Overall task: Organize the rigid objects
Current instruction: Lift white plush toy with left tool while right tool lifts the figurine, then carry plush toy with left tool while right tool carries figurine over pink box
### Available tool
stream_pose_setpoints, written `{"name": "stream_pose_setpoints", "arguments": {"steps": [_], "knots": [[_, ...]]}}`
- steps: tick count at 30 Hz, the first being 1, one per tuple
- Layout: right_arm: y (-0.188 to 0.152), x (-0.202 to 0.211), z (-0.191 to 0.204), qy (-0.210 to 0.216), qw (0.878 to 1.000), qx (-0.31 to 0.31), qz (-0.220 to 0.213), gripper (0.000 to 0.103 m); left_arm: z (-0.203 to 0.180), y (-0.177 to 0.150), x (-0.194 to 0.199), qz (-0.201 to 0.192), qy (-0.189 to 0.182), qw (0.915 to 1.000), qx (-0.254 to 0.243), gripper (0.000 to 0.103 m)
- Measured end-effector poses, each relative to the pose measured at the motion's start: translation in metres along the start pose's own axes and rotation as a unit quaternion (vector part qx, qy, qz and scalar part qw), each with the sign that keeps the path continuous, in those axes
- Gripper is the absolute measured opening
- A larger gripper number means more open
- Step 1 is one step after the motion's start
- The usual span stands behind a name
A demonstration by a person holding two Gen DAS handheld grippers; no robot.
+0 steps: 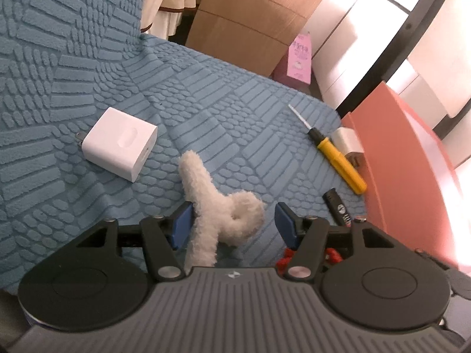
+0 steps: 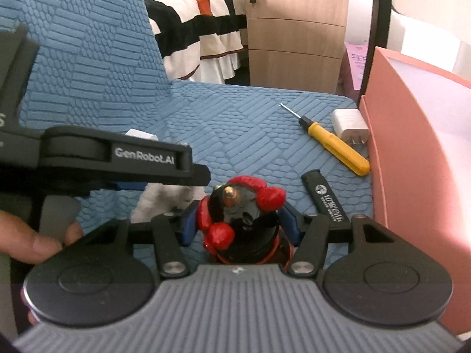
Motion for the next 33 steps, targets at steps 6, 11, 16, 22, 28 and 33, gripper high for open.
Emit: {"name": "stream_pose_setpoints", "arguments": {"steps": [6,11,16,22,28,33], "knots": [[-0.001,0.007,-0.001,-0.014,1.000,0.006,0.005,0.060,-0.003,0.000,0.003,0.004,0.009,0.9999,-0.013,0.056],[0.000,0.018,-0.006,-0.009,1.000,-0.005,0.009,0.060,-0.009,-0.002,0.012,0.003,-0.006,0.9998,-0.017,0.055],[0.009,0.032,-0.011,-0.022,1.000,0.009,-0.007,0.060,-0.011,-0.001,0.025,-0.004,-0.018,0.9997,-0.016,0.055],[0.017,0.049,-0.024,-0.011,1.000,-0.018,-0.015,0.060,-0.012,-0.001,0.047,-0.019,-0.026,0.9995,-0.003,0.055],[0.033,0.077,-0.033,-0.008,0.999,-0.023,-0.035,0.060,-0.025,-0.004,0.079,-0.024,-0.027,0.9993,-0.011,0.055],[0.050,0.105,-0.044,-0.008,0.998,-0.013,-0.054,0.060,-0.044,-0.001,0.112,-0.037,-0.038,0.9985,-0.015,0.055]]}}
Point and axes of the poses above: each gripper's, at about its wrist camera, not at the fingertips, and x roughly against the way its jaws point, z to its left, y to its top, the point moved 1 cm from there along -x, roughly the way its jaws point, and after that the axes turned 5 degrees about x, right-handed, at the moved point
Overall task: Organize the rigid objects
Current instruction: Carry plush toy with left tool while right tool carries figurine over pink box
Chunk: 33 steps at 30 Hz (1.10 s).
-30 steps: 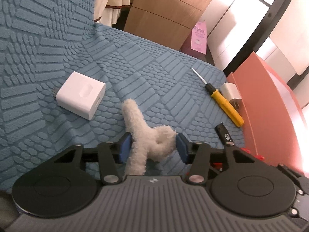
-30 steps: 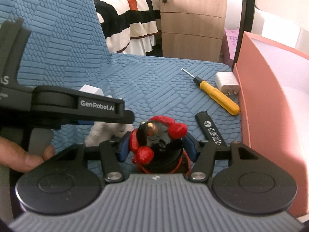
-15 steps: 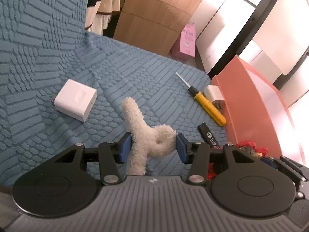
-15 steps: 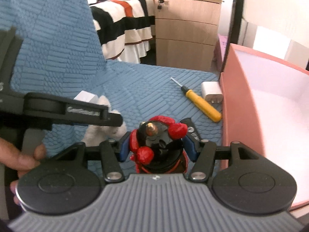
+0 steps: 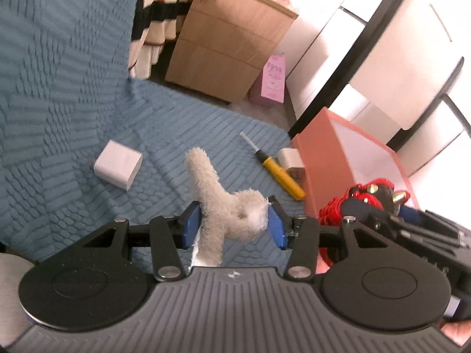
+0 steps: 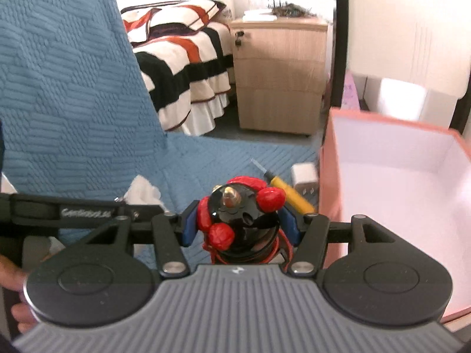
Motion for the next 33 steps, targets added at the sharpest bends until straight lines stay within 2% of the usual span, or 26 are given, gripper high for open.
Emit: {"name": "stream_pose_setpoints", "arguments": {"steps": [11,20,25,29,33], "knots": [[0.038,0.053,-0.030,-0.003,0.999,-0.016,-0.048,0.060,-0.072,0.032,0.044,-0.037,-0.043,0.9981,-0.024,0.055],[0.057,0.085,-0.067,-0.029,0.996,-0.026,-0.083,0.060,-0.130,0.053,0.050,-0.045,-0.073,0.9956,-0.037,0.055],[0.057,0.091,-0.093,-0.045,0.994,-0.040,-0.090,0.060,-0.165,0.057,0.044,-0.046,-0.088,0.9937,-0.052,0.055],[0.051,0.093,-0.113,-0.065,0.992,-0.047,-0.093,0.060,-0.190,0.055,0.028,-0.031,-0.105,0.9925,-0.053,0.055],[0.040,0.092,-0.136,-0.073,0.992,-0.067,-0.083,0.060,-0.210,0.046,0.005,-0.014,-0.107,0.9927,-0.054,0.055]]}}
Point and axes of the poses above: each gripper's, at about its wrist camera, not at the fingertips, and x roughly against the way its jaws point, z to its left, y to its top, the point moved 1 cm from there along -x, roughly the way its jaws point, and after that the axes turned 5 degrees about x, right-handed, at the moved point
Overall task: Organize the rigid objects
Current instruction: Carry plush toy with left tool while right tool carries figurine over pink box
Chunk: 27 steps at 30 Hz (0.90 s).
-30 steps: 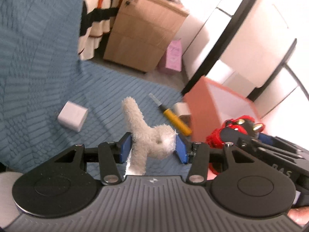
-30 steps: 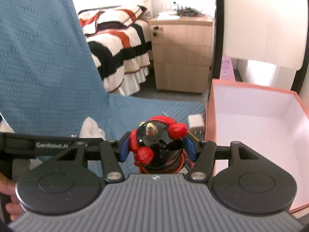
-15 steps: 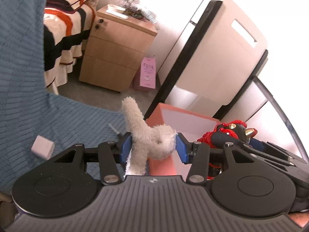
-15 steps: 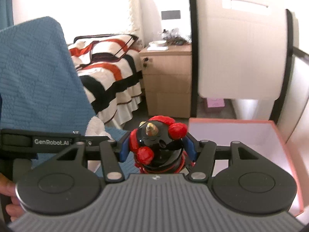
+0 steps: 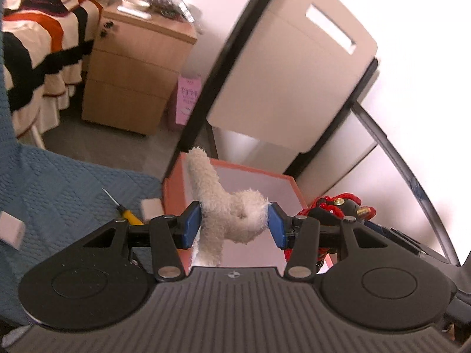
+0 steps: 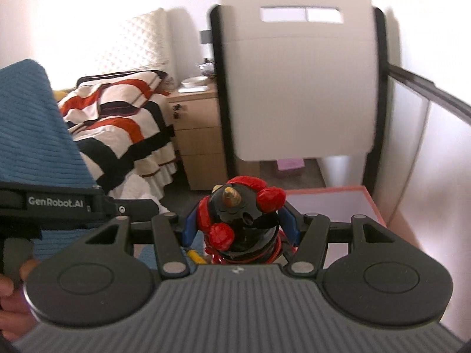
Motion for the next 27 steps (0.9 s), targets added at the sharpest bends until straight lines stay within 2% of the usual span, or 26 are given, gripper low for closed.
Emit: {"name": "stream_pose_setpoints", "arguments": {"steps": [12,20,27], "knots": [[-0.044,-0.026,-0.063,-0.027,0.998,-0.023,0.061,0.060,-0.033,-0.037,-0.086,0.060,0.011,0.9980,-0.014,0.055],[-0.083,-0.055,-0.091,-0.035,0.990,-0.050,0.126,0.060,-0.030,-0.072,-0.138,0.116,0.026,0.9929,-0.011,0.055],[-0.111,-0.081,-0.097,-0.030,0.982,-0.070,0.171,0.060,-0.013,-0.086,-0.158,0.137,0.037,0.9898,-0.009,0.055]]}}
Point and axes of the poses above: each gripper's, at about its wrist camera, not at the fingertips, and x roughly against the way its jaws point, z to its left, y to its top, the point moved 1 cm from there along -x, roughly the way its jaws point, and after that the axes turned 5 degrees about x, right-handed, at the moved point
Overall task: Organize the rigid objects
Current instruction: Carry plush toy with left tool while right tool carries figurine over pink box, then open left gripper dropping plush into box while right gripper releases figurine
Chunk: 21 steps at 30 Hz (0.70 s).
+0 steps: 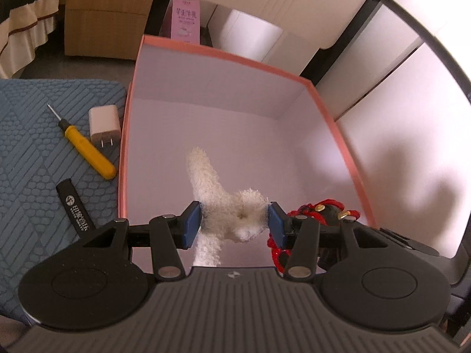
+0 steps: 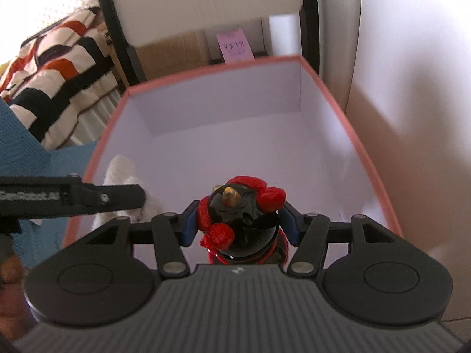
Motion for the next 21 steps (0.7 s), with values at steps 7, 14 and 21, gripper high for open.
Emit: {"name": "stream_pose_setpoints", "arguments": {"steps": [7,14,21], "knots": [[-0.004,-0.010,0.000,0.002,1.000,-0.017,0.010,0.060,0.007,0.000,-0.003,0.000,-0.010,0.9999,-0.003,0.061],[0.006,0.001,0.000,-0.017,1.000,-0.016,0.001,0.067,0.005,0.007,0.020,-0.023,-0.016,0.9991,-0.033,0.073],[0.021,0.038,0.019,-0.019,0.998,-0.010,-0.061,0.067,0.001,0.015,0.073,-0.085,-0.019,0.9947,-0.054,0.073]]}}
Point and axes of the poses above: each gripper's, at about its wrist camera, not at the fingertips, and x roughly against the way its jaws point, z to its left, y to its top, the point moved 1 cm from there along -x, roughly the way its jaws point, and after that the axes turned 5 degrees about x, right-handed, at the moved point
